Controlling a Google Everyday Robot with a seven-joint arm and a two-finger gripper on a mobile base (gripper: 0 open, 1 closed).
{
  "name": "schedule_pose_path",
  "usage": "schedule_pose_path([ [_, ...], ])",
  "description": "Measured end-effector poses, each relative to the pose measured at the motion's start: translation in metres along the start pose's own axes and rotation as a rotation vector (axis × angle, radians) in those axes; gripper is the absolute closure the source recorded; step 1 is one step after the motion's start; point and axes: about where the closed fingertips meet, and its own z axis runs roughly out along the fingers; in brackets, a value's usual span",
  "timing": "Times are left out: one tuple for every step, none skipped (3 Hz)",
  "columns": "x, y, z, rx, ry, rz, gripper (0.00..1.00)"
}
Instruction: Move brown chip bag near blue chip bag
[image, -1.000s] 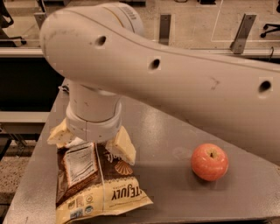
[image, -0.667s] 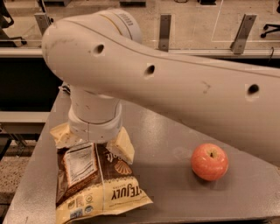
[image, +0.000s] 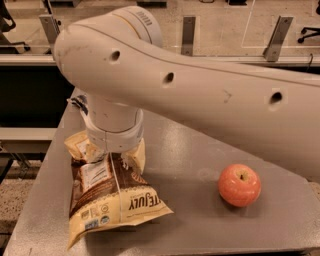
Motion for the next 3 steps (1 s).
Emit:
schedule_pose_path([
  [0.036, 0.001, -0.006, 0.003, 0.055, 0.100, 0.84],
  [0.105, 0.007, -0.022, 0.022, 0.143, 0.297, 1.00],
  [0.152, 0.009, -0.034, 0.039, 0.200, 0.418, 1.00],
])
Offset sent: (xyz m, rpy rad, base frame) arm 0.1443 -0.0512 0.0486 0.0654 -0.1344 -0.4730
